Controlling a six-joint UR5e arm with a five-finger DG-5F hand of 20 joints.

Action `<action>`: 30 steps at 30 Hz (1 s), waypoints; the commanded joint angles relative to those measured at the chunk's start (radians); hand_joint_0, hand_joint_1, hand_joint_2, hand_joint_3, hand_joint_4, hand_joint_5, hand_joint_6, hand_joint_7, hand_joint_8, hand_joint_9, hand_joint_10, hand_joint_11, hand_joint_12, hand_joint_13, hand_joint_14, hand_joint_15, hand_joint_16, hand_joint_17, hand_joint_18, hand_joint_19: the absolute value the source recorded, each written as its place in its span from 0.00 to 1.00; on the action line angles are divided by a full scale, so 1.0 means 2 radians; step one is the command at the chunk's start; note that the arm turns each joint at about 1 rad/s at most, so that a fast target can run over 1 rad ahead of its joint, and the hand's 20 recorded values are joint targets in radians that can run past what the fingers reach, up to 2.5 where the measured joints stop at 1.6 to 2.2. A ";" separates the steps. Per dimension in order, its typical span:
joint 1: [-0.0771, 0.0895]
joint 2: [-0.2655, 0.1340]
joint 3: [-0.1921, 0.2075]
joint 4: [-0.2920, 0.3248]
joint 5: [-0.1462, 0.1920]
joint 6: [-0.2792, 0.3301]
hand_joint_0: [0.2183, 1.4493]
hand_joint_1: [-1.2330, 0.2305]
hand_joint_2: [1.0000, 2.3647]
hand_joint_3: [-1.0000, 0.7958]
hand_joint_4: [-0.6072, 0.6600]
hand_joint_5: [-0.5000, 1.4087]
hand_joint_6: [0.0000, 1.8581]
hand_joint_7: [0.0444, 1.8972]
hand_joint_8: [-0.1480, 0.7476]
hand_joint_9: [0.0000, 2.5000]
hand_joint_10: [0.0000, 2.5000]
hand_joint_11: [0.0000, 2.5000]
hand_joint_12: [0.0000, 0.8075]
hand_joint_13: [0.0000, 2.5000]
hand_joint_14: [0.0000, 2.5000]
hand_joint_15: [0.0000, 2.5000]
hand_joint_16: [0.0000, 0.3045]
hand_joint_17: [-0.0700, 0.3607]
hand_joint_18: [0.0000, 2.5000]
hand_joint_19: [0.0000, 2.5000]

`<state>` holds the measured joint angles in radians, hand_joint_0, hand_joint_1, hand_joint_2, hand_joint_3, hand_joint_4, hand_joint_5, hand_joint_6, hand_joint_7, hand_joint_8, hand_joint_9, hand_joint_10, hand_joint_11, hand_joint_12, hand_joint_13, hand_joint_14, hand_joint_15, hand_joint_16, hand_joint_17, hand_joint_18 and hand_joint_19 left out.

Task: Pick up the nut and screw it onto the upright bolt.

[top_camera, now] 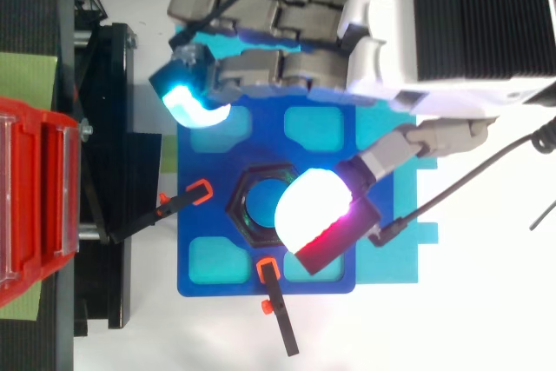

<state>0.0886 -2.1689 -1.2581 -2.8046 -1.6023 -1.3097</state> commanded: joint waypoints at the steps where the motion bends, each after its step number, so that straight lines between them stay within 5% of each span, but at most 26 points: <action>1: 0.012 0.000 0.000 -0.018 0.007 0.013 0.21 0.86 0.00 0.28 0.65 0.18 0.27 0.48 0.43 0.09 0.00 0.00 0.44 0.00 0.00 0.00 0.18 0.45 0.00 0.00; 5: 0.017 0.000 -0.001 -0.022 0.013 0.020 0.22 0.85 0.00 0.28 0.63 0.19 0.27 0.57 0.44 0.10 0.00 0.00 0.44 0.00 0.00 0.00 0.18 0.45 0.00 0.00; 14: 0.025 0.000 0.000 -0.026 0.020 0.024 0.22 0.81 0.00 0.28 0.64 0.19 0.27 0.58 0.45 0.11 0.00 0.00 0.43 0.01 0.00 0.00 0.18 0.44 0.00 0.00; 30: 0.014 0.000 -0.001 -0.027 0.016 0.020 0.23 0.75 0.00 0.28 0.64 0.21 0.27 0.68 0.47 0.16 0.00 0.00 0.43 0.05 0.00 0.00 0.17 0.43 0.00 0.00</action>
<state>0.1227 -2.1691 -1.2591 -2.8569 -1.5688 -1.2693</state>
